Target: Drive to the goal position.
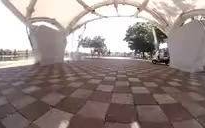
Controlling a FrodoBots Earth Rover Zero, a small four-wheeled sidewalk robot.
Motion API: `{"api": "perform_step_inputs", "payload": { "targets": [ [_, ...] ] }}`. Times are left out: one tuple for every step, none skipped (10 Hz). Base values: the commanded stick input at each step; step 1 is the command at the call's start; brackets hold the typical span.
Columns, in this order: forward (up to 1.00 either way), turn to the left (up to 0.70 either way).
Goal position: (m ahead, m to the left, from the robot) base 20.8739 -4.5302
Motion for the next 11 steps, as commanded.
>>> {"api": "perform_step_inputs", "payload": {
  "targets": [
    [0.70,0.00],
    [0.70,0.00],
    [0.70,0.00],
    [0.70,0.00],
    [0.70,0.00],
    [0.70,0.00],
    [0.70,0.00],
    [0.70,0.00],
    [0.70,0.00],
    [0.70,0.00],
    [0.70,0.00]
  ]
}}
